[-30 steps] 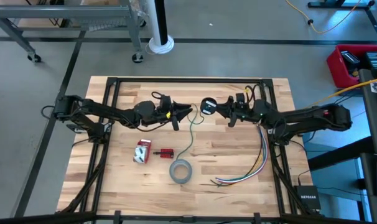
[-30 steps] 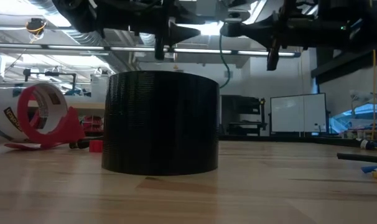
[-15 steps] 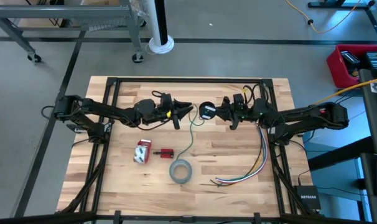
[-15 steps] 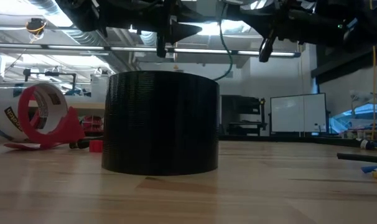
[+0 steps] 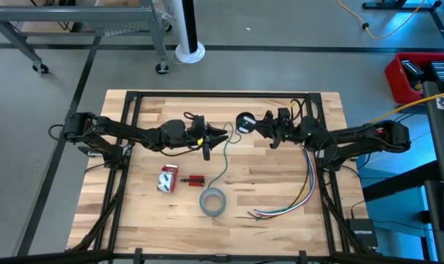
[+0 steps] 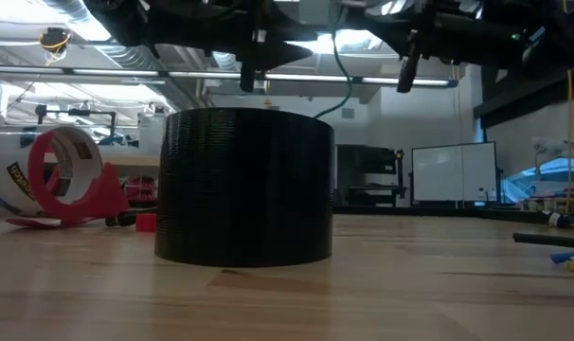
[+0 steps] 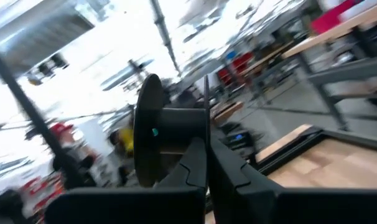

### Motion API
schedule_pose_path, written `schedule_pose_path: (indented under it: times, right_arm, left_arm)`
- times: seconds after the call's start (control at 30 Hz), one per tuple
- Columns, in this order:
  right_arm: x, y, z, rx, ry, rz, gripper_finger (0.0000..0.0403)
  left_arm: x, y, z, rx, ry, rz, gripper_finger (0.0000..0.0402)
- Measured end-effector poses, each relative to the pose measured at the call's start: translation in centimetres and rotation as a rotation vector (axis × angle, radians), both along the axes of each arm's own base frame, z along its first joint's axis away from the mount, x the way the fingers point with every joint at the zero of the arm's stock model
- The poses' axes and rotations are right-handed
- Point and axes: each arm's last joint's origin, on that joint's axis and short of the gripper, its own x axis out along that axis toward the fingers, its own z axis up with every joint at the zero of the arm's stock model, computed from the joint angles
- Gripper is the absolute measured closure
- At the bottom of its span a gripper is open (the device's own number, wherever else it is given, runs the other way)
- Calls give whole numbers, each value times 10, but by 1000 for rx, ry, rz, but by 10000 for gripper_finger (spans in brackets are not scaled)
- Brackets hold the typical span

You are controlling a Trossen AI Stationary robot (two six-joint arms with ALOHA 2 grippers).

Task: Coil cords
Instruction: Prepare the spool

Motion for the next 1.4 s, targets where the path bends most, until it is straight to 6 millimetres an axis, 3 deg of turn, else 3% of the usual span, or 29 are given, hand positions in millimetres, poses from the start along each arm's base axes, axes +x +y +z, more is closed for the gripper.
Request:
schedule_pose_path:
  times: [0.3, 0.6, 0.87, 1.17, 1.4]
  right_arm:
    - [-1, -2, 2, 39, -32, -57, 401]
    - [-1, -2, 2, 38, -30, -50, 401]
    - [-1, -2, 2, 39, -32, -55, 401]
    - [-2, -4, 2, 97, -48, -129, 401]
    - [-3, -4, 5, 134, -83, -114, 401]
  left_arm:
    - [2, 3, -5, 138, 47, 113, 291]
    - [19, 3, -47, 0, 128, 137, 259]
    - [25, -1, -40, 92, 133, 118, 219]
    - [25, -14, -45, 494, 308, 74, 223]
    - [28, -7, -39, 446, 303, 183, 224]
